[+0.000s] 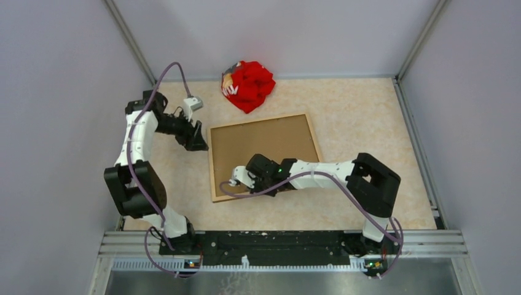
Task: Put the photo into the frame
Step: Turn over the photo frame at the center of the board.
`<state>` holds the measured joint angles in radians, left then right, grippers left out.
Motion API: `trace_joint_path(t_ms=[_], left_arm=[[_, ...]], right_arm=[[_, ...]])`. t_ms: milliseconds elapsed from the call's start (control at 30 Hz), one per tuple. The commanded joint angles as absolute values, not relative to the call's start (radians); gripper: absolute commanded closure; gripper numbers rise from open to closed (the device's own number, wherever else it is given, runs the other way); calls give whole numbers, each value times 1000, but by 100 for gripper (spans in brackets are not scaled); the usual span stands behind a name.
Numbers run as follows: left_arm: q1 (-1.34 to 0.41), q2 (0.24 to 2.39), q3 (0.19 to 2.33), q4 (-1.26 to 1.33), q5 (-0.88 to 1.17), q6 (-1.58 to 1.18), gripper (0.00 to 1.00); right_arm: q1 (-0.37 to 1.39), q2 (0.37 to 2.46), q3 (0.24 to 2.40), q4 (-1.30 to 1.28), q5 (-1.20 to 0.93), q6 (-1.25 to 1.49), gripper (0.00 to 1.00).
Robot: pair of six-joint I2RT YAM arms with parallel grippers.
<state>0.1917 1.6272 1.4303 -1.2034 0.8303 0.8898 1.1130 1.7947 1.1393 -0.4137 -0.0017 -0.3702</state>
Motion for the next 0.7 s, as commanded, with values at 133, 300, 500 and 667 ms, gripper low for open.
trace_joint_path(t_ms=[133,300,500,667], left_arm=[[190,1368,1319,-1254,901,1141,14],[189,1154,1136,-1209,883,1396,13],[187,829,864,-1026,901,1680,4],[183,626,607,-694,893,1789,3]], right_arm=[[1070,1825,1337,-467,-77,-192,100],[1015,1805,1461,-498,-167,-105,100],[995,1821,1588,-555,-222,-54,100],[984,1848,1660,-595,-263,-20,100]])
